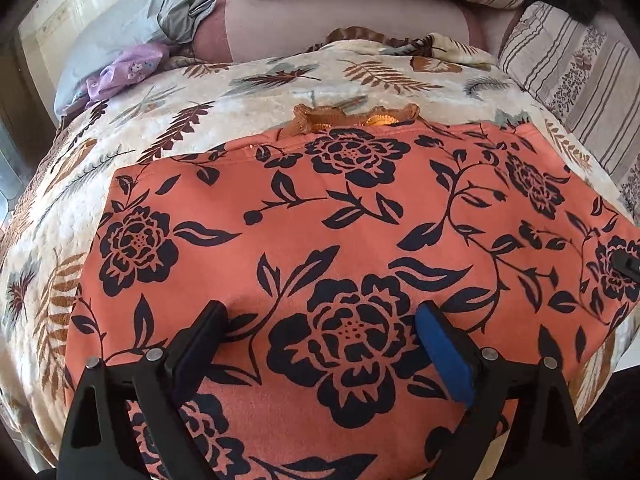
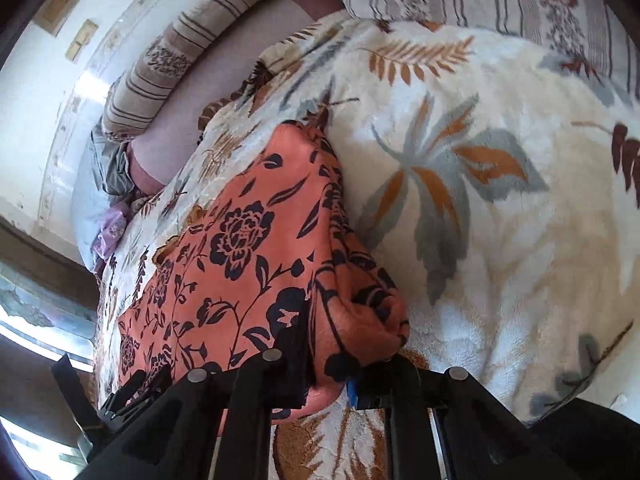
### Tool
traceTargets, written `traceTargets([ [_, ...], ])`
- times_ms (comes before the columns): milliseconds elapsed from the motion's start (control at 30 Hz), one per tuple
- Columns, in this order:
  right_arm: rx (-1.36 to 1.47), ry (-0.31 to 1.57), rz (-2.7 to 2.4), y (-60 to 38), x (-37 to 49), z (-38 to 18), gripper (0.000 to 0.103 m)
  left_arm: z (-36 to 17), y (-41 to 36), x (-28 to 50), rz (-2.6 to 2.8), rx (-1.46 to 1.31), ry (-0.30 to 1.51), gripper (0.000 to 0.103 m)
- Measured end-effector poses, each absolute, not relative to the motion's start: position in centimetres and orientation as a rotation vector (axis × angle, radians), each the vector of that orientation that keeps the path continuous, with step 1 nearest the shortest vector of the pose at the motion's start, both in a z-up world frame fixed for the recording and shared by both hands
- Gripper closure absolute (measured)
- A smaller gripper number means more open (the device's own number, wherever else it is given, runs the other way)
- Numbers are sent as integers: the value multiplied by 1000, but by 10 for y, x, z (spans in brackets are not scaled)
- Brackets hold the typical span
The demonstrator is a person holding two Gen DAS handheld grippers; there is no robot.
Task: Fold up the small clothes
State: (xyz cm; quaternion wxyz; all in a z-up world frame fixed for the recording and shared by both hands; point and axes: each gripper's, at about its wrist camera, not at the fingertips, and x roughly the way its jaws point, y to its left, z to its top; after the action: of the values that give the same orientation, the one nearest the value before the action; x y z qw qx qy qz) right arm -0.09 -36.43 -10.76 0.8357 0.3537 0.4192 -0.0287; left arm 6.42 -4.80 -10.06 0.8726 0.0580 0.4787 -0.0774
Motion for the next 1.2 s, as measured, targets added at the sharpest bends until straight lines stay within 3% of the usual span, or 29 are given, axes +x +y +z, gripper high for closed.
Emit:
traceTargets([
  [100, 878, 898, -41, -375, -1, -123, 81, -80, -50, 59, -174, 89, 929, 8],
  [133, 940, 904, -22, -380, -2, -131, 72, -75, -51, 58, -179, 81, 911, 8],
  [200, 1044, 882, 15, -384, -8, -139, 31, -71, -56, 61, -200, 70, 906, 8],
  [233, 1088, 846, 34, -388, -12, -141, 22, -75, -60, 64, -209, 85, 916, 8],
  [300, 1105, 841, 56, -391, -13, -142, 27, -99, -72, 73, -206, 172, 996, 8],
  [367, 1028, 882, 13, -395, -14, -138, 92, -113, -72, 71, -203, 170, 985, 6],
  [467, 973, 924, 2, -404, -21, -131, 90, -113, -73, 69, -207, 187, 978, 6],
  [533, 957, 939, -33, -415, -28, -128, 77, -113, -73, 71, -213, 187, 983, 5],
  [600, 969, 900, -96, -432, -33, -119, 53, -114, -74, 71, -213, 188, 984, 5],
  [633, 970, 856, -120, -441, -33, -111, 28, -114, -73, 71, -212, 191, 982, 5],
  [667, 960, 802, -124, -449, -29, -102, 21, -114, -72, 71, -212, 191, 980, 5],
  [767, 917, 803, 32, -455, 24, -89, 21, -114, -72, 72, -209, 189, 979, 5],
  [1000, 718, 1059, 146, -440, 170, -119, 25, -115, -72, 71, -208, 183, 974, 5],
  [1033, 698, 1108, 184, -432, 182, -127, 49, -115, -71, 71, -209, 181, 974, 4],
  [1067, 643, 1159, 170, -425, 190, -131, 83, -115, -71, 71, -210, 181, 973, 4],
  [1200, 545, 1112, 39, -426, 190, -126, 89, -117, -71, 71, -213, 178, 963, 3],
])
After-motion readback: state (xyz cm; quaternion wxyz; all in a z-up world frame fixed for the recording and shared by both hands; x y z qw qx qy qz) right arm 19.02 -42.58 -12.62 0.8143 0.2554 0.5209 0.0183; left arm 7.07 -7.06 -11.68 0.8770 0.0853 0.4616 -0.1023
